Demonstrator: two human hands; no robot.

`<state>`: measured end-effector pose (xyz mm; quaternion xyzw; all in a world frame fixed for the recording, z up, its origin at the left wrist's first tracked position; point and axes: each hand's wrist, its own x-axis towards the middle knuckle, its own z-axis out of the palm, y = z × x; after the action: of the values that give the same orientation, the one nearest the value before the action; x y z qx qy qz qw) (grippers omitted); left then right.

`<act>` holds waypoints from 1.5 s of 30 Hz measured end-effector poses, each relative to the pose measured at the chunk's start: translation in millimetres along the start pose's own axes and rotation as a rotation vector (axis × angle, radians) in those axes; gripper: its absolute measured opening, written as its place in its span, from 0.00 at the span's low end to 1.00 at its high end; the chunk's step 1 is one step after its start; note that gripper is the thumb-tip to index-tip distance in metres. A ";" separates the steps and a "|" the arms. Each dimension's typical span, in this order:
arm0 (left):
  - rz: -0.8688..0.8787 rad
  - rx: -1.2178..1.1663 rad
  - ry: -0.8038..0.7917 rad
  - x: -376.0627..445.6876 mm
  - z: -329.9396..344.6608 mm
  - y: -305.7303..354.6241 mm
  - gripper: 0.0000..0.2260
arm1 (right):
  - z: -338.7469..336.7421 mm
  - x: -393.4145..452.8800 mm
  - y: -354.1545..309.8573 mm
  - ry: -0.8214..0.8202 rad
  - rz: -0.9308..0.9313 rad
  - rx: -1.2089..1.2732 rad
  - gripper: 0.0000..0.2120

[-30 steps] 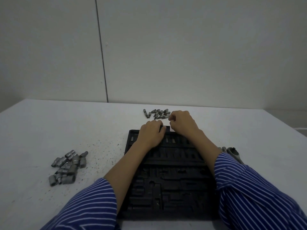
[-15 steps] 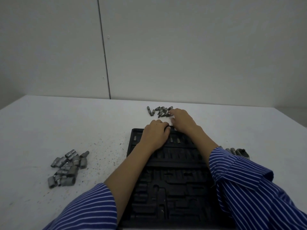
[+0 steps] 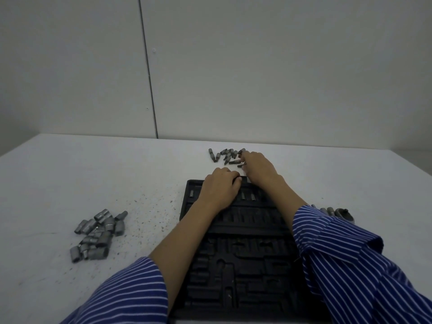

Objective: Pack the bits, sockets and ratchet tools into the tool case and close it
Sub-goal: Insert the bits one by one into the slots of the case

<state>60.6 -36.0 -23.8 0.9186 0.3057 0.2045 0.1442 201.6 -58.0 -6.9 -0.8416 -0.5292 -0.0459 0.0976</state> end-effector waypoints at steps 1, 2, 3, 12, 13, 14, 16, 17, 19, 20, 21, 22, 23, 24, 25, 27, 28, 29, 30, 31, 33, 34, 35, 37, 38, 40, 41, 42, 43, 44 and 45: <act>-0.001 -0.001 0.000 -0.1 -0.2 0.2 0.15 | -1.3 -0.8 -0.1 0.001 0.002 0.004 0.18; -0.001 -0.002 -0.001 -0.3 -0.4 0.5 0.15 | -2.7 -1.8 0.2 -0.001 0.006 0.011 0.16; -0.002 0.000 -0.003 -0.4 -0.7 1.0 0.15 | -4.4 -2.8 0.2 -0.003 0.013 0.018 0.13; -0.019 0.003 -0.024 -1.8 -6.2 6.1 0.14 | -15.4 -14.3 2.8 0.023 0.098 0.141 0.10; -0.019 0.003 -0.024 -2.0 -7.0 7.0 0.14 | -16.8 -16.1 2.8 0.023 0.104 0.163 0.10; -0.017 -0.003 -0.023 -2.4 -7.7 8.2 0.15 | -18.1 -18.2 3.0 0.023 0.108 0.178 0.10; -0.005 -0.021 -0.018 -3.3 -9.7 10.3 0.16 | -20.4 -23.0 3.2 0.025 0.115 0.196 0.10; 0.003 -0.023 -0.018 -3.7 -10.7 11.0 0.17 | -21.7 -25.6 3.3 0.029 0.122 0.210 0.10; 0.020 -0.013 -0.024 -5.1 -12.3 12.0 0.19 | -24.9 -31.5 3.5 0.038 0.143 0.246 0.10; 0.027 -0.008 -0.027 -6.0 -12.9 12.6 0.19 | -26.9 -35.0 3.6 0.046 0.151 0.264 0.09; 0.033 -0.004 -0.029 -7.1 -13.5 12.8 0.20 | -29.0 -38.7 3.3 0.056 0.157 0.282 0.09; 0.039 -0.002 -0.029 -8.4 -13.9 13.4 0.20 | -31.0 -42.8 2.8 0.069 0.163 0.303 0.09; 0.046 -0.002 -0.023 -10.2 -14.3 14.3 0.20 | -33.3 -47.7 1.9 0.081 0.168 0.322 0.09; 0.056 -0.003 -0.015 -12.1 -14.6 15.3 0.20 | -35.2 -52.9 1.2 0.094 0.169 0.337 0.09; 0.068 -0.004 -0.006 -14.0 -14.6 16.2 0.21 | -36.4 -57.7 0.7 0.106 0.172 0.347 0.09; 0.095 -0.006 0.007 -18.1 -13.7 17.4 0.19 | -38.4 -66.5 1.1 0.122 0.186 0.365 0.10; 0.109 -0.005 0.012 -20.6 -13.3 18.0 0.18 | -39.5 -71.4 1.6 0.129 0.193 0.373 0.10; 0.121 0.004 0.019 -22.0 -12.3 17.7 0.17 | -39.7 -74.5 2.5 0.134 0.198 0.379 0.10; 0.131 0.022 0.028 -22.8 -11.3 17.1 0.15 | -39.3 -77.1 3.7 0.136 0.201 0.385 0.10; 0.139 0.044 0.040 -23.8 -10.6 16.6 0.15 | -38.7 -80.1 4.8 0.137 0.205 0.391 0.09; 0.141 0.061 0.045 -25.6 -10.4 16.5 0.15 | -36.7 -87.2 6.7 0.137 0.222 0.408 0.08; 0.138 0.053 0.038 -26.9 -10.6 17.2 0.15 | -35.0 -90.8 7.4 0.138 0.228 0.415 0.07; 0.138 0.044 0.030 -28.2 -10.4 17.9 0.15 | -33.3 -94.3 7.8 0.140 0.229 0.416 0.06; 0.148 0.041 0.018 -31.2 -9.4 19.1 0.16 | -30.9 -101.5 7.0 0.147 0.226 0.412 0.06; 0.154 0.043 0.013 -32.5 -8.6 19.5 0.16 | -30.0 -104.6 6.3 0.157 0.222 0.413 0.05; 0.160 0.047 0.005 -34.9 -7.4 20.0 0.17 | -28.5 -110.3 4.5 0.187 0.212 0.406 0.05; 0.161 0.047 0.006 -35.7 -7.3 20.0 0.17 | -27.8 -112.8 3.5 0.202 0.202 0.396 0.05; 0.162 0.043 0.008 -36.2 -7.4 20.1 0.17 | -26.4 -115.2 3.0 0.214 0.190 0.388 0.05; 0.164 0.038 0.008 -36.4 -7.8 19.9 0.16 | -24.7 -117.0 2.7 0.226 0.174 0.384 0.05; 0.167 0.038 0.005 -36.6 -8.0 19.8 0.16 | -23.1 -118.6 2.7 0.235 0.161 0.385 0.05; 0.173 0.042 -0.004 -36.7 -8.1 19.9 0.16 | -21.9 -120.2 2.8 0.247 0.151 0.387 0.05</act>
<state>40.1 -73.0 -19.6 0.9448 0.2292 0.2080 0.1073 152.3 -169.8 -7.5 -0.8324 -0.4478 -0.0388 0.3241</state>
